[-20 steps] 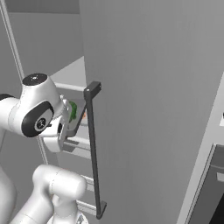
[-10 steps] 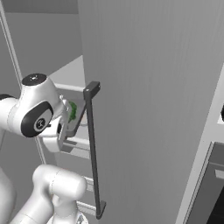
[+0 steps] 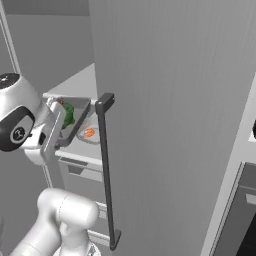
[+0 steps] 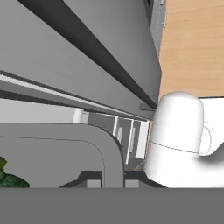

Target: Take the meat container that has the shrimp and place it on the second highest rack of the freezer. Then take the vegetable container that has the broccoli and tomato and place it on the highest rack of the freezer.

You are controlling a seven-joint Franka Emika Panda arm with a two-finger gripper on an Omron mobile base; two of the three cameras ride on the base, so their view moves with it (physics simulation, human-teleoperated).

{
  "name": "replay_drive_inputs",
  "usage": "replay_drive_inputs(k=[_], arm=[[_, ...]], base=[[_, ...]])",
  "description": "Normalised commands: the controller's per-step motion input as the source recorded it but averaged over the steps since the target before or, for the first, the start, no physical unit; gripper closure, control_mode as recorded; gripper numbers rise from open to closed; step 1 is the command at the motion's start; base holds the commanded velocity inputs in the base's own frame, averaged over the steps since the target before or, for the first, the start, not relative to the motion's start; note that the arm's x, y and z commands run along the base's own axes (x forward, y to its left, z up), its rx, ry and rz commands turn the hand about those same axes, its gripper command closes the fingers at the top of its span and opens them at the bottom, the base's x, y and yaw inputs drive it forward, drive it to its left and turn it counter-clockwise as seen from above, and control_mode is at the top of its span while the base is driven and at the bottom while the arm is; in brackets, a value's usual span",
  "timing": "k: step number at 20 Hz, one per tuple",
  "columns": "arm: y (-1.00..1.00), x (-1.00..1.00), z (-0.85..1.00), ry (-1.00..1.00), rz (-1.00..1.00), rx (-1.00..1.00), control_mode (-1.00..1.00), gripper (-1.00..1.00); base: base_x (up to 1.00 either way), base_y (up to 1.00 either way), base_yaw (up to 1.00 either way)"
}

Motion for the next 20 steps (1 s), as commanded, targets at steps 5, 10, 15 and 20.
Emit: replay_drive_inputs(k=[5,10,15,20], arm=[[0.04,0.38,0.63,-0.11,-0.14,0.00,-1.00,1.00],[0.03,0.48,0.26,-0.20,-0.11,0.00,-1.00,1.00],[0.00,0.85,0.00,-0.08,-0.09,0.00,-1.00,1.00],[0.00,0.91,0.00,-0.01,-0.05,0.00,-1.00,1.00]], base=[[0.00,0.00,0.00],[0.00,0.00,0.00],[0.00,0.00,0.00],[0.00,0.00,0.00]])
